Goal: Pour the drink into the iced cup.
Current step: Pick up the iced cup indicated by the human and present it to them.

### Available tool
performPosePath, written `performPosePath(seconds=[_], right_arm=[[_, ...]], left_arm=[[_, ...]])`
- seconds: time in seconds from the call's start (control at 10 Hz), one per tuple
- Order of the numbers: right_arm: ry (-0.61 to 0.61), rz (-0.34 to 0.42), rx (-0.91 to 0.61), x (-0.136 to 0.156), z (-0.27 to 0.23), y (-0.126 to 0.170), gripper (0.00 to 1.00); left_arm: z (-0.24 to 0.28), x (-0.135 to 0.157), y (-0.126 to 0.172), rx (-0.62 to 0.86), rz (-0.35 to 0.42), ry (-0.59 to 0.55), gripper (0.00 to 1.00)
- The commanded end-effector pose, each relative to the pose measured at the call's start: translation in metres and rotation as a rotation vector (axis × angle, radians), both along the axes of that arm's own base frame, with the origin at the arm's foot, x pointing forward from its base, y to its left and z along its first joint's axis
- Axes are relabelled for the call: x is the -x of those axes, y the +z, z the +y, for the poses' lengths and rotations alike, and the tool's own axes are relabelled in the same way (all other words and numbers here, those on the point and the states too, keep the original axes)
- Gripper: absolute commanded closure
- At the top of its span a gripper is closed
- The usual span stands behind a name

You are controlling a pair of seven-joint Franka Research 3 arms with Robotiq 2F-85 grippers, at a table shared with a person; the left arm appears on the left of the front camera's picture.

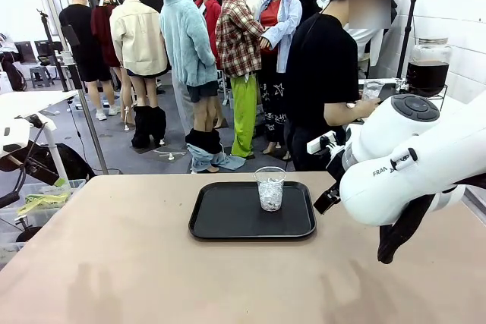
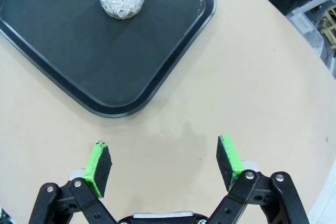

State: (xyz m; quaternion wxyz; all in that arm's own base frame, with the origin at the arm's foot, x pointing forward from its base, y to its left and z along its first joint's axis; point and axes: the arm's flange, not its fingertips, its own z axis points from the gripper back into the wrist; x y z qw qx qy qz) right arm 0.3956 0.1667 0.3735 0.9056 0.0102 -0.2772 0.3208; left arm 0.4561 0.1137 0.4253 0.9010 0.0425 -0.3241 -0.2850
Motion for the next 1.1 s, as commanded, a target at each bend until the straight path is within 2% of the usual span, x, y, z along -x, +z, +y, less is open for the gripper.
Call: performPosePath(seconds=[0.0,1.0], right_arm=[[0.001,0.001,-0.001,0.0006,0.0007,-0.0003,0.0],[0.001,0.001,-0.001,0.0006,0.0007,-0.0003,0.0]], left_arm=[[-0.0004,0.0006,0.0001,-0.006,-0.005,0.003,0.0],[-0.0004,0.0006,0.0001,-0.006,-0.005,0.003,0.0]])
